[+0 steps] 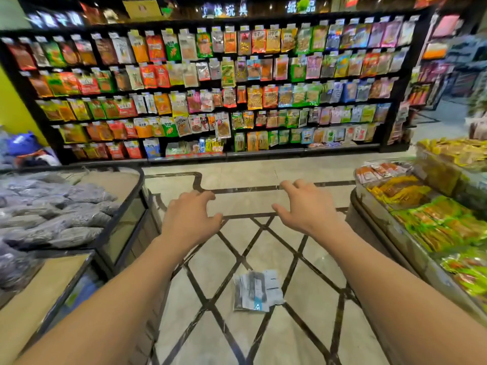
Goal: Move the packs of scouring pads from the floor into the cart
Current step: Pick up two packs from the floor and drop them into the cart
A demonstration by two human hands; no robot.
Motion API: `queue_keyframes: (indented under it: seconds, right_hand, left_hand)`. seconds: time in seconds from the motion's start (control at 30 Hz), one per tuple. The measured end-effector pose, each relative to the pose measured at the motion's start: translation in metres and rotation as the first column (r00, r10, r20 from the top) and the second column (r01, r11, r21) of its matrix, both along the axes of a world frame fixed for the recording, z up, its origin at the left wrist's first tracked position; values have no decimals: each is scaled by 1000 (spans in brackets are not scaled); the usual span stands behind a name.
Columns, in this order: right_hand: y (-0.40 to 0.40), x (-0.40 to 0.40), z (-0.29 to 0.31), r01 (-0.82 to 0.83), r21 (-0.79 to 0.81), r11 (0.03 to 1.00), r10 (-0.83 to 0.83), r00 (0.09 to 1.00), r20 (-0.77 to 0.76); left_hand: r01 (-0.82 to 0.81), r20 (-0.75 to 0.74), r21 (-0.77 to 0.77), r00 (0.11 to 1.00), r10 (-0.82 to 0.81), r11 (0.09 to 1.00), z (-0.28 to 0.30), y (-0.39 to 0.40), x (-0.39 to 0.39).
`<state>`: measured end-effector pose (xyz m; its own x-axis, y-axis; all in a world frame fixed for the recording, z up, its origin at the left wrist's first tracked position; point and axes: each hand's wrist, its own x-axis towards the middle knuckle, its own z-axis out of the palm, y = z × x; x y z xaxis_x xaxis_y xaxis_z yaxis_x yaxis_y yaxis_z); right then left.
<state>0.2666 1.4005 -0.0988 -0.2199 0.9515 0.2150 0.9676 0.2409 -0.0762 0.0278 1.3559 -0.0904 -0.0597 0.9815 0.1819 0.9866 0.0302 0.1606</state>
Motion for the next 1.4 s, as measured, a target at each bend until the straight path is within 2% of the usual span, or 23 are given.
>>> queue_keyframes:
  seconds: [0.23,0.33,0.53,0.7,0.87,1.03,1.17,1.33,1.4]
  right_hand:
    - [102,10,-44,-1,-60,998,-4,997,-82]
    - [146,14,-71,12,-102,995,-19,997,-69]
    - [251,10,-135,60,-206,977,-66,998,-20]
    - [332,-9,-210,71,-297,952,-87,995,-43]
    - [362,-32,-330,73,-440,895,-160,974,-163]
    - [363,-37,-467,101,-402,910,-272,876,-397]
    - [368,-31,-588,141,-474,869,-361,836,-413]
    - [364,-23,-755,137,-609,781,-443,809,-387]
    - [364,-20,-811,120,-645,755,-451,809,-377]
  left_hand:
    - [27,36,-76,999,-24,997,-42,112,10]
    - [52,41,-126,998,-47,991,-72,163,13]
    - [117,89,-215,991,-100,970,-145,278,9]
    - [121,105,-339,990,-90,933,-220,355,-4]
    - [109,137,-469,989,-49,877,-332,393,-17]
    - [133,125,-564,989,-75,815,-460,415,-23]
    - [109,110,-619,993,-52,778,-575,423,-23]
    - [-3,264,-613,942,208,790,-729,430,-1]
    - [-30,285,-623,922,263,782,-787,429,3]
